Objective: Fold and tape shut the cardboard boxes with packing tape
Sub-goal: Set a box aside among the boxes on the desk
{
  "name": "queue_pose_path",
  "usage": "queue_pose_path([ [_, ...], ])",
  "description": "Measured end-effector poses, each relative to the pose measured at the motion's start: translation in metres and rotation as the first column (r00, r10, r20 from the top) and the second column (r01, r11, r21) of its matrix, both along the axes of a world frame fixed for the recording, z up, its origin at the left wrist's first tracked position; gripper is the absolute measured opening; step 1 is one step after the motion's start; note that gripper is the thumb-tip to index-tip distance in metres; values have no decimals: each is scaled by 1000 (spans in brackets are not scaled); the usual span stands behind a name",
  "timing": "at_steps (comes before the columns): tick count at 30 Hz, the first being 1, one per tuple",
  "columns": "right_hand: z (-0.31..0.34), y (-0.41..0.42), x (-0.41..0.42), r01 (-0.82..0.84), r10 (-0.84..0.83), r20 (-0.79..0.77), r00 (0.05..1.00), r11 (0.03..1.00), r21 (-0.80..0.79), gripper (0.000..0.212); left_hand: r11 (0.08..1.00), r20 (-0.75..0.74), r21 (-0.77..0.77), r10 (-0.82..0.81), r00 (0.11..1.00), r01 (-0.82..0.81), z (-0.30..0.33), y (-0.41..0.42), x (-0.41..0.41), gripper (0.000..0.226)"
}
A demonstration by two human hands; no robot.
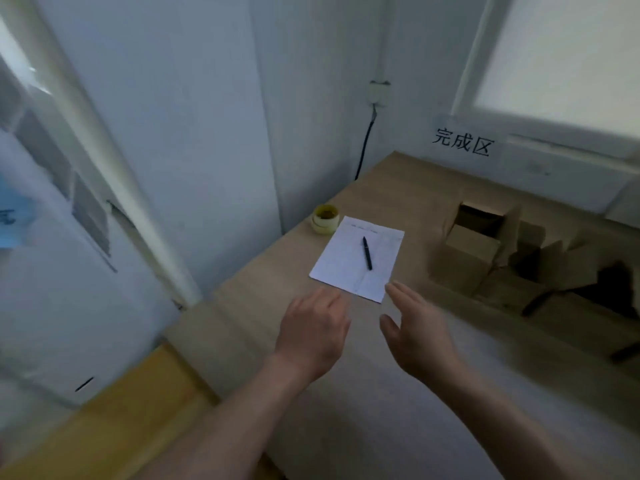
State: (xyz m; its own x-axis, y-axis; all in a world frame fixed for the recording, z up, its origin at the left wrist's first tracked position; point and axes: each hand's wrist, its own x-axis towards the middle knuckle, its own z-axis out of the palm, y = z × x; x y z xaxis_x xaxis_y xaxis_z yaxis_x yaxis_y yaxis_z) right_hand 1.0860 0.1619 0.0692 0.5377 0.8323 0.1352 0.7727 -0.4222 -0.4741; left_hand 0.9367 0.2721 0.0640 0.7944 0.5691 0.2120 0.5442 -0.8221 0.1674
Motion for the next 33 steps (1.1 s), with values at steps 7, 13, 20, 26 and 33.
queue_pose_path([
  [7,14,-13,-96,-372,372,39,928,928,-4,46,940,-113,30,341,933,-340,12,-55,-134,42],
  [13,25,-15,-191,-549,549,36,835,836,-23,48,825,-123,53,565,816,-563,19,-95,-247,46],
  [20,22,-18,-296,-693,698,71,713,716,-85,53,686,-121,14,724,680,-728,11,-138,-368,47],
  [26,18,-27,-423,-783,788,95,609,616,-85,53,575,-78,-16,815,574,-818,-5,-178,-494,45],
  [33,-16,-53,-603,-848,858,18,514,511,-138,52,463,-99,-85,877,469,-882,-35,-231,-658,44],
])
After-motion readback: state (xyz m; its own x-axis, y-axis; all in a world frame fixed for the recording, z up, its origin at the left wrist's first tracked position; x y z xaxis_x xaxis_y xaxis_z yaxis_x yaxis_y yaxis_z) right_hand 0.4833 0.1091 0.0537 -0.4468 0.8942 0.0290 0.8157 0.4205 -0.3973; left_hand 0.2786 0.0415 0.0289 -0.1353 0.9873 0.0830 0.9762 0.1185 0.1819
